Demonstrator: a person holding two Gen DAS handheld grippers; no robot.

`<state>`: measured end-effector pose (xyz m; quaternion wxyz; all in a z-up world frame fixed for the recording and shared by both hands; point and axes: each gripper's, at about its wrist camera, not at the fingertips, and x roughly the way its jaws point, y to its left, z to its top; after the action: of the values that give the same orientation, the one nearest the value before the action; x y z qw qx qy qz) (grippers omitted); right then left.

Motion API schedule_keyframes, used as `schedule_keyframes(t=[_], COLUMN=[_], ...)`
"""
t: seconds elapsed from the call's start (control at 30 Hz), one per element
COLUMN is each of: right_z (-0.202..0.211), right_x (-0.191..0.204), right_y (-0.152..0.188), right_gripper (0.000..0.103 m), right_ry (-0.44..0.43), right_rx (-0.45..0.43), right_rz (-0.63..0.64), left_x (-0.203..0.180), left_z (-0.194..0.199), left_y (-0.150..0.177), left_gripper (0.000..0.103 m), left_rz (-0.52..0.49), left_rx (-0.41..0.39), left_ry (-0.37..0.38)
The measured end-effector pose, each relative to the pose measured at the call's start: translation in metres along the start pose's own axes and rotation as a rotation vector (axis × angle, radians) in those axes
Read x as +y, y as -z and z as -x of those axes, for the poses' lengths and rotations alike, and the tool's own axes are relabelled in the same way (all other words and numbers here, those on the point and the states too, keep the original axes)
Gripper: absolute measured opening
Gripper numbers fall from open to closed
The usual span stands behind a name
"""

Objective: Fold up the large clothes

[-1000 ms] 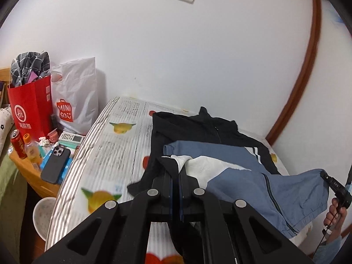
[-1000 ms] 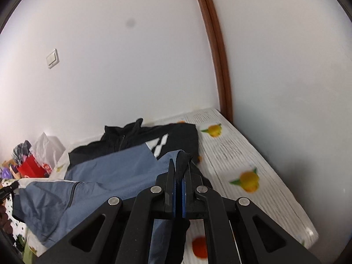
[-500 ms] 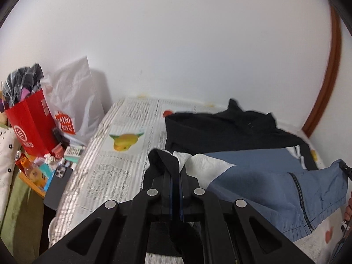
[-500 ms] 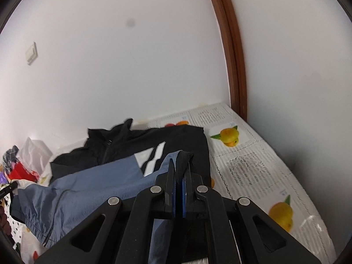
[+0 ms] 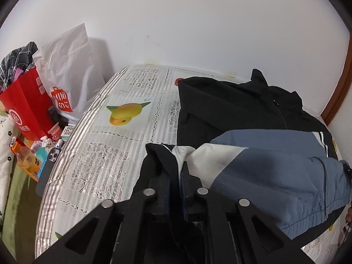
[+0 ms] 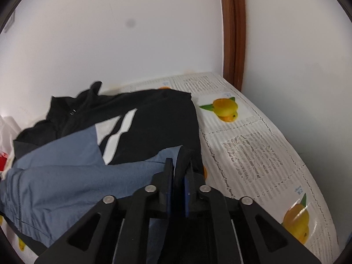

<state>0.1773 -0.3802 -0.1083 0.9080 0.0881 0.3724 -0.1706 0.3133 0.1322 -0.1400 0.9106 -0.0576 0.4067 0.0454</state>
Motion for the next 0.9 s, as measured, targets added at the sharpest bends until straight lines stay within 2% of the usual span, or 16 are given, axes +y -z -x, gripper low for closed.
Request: schedule_keyframes(t=[0.1,0.17,0.23,0.33,0.43,0.5,0.7,0.9], right_z=[-0.001,0.011,0.030,0.055,0.066,0.067,0.059,0.045], right_x=[-0.001,-0.004,-0.008,-0.018,-0.033,-0.041,-0.051,-0.054], right_y=[0.000,0.001,0.005,0.012,0.025,0.035,0.068,0.074], right_gripper=[0.022,0.030,0.033,0.035,0.035,0.035,0.035,0.038], right_ry=[0.014,0.006,-0.020,0.018,0.059,0.050,-0.020,-0.057], right_rx=[0.041,0.047,0.030,-0.017,0.016,0.048,0.124,0.139], right_rz=[-0.003,0.009,0.026,0.036,0.044,0.033,-0.003,-0.058], left_x=[0.000,0.001,0.004,0.011,0.023,0.031,0.054,0.064], left_z=[0.002,0.010,0.021,0.035,0.044,0.048,0.042,0.027], left_y=[0.001,0.003,0.007,0.011,0.017,0.024,0.051,0.065], left_gripper=[0.017,0.025,0.038,0.043,0.049,0.055,0.055,0.056], left_rz=[-0.002,-0.001,-0.009,-0.018,0.000,0.010,0.036,0.061], left_rx=[0.019,0.023,0.002,-0.016,-0.016,-0.008,0.054,0.097], left_ry=[0.010,0.036,0.059,0.060,0.074,0.076,0.069,0.123])
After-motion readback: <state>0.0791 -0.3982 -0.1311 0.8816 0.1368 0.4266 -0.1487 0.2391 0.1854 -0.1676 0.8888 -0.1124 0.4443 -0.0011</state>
